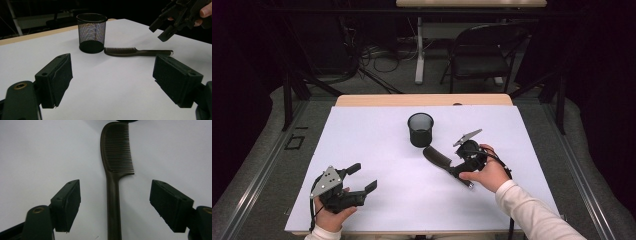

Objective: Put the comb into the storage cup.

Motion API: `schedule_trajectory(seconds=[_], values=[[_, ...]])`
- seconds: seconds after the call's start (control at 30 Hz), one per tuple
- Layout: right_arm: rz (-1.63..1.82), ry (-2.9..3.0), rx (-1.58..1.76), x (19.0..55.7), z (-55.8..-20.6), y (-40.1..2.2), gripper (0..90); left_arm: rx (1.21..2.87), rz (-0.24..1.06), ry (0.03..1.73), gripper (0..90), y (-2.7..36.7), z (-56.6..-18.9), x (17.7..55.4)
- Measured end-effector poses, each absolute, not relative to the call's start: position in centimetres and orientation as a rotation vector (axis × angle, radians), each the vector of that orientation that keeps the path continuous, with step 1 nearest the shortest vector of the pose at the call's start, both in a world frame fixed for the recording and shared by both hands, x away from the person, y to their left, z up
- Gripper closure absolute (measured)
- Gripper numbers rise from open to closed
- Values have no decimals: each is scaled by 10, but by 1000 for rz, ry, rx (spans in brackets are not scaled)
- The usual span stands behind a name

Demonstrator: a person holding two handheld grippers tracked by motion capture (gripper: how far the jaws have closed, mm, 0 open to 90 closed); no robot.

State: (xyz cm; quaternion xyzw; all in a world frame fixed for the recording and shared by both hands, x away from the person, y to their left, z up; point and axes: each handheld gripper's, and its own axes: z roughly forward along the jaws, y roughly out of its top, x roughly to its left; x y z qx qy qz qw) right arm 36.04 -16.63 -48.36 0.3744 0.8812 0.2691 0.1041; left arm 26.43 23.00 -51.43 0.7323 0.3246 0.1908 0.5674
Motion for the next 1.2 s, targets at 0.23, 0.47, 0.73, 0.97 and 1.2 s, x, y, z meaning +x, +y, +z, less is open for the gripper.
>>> schedule_trajectory(seconds=[0.23,0.47,0.73,0.97,1.2], values=[[745,2629,1096,365,-484,-162,340,1723,454,765,161,230,-514,263],[697,2650,1114,371,-484,-161,342,1727,455,763,161,230,-514,263],[643,2681,1110,377,-485,-154,341,1726,454,763,161,230,-514,263],[585,2709,1109,385,-486,-148,361,1727,452,762,161,230,-514,263],[535,2748,1121,392,-491,-143,378,1725,450,763,161,230,-514,263]])
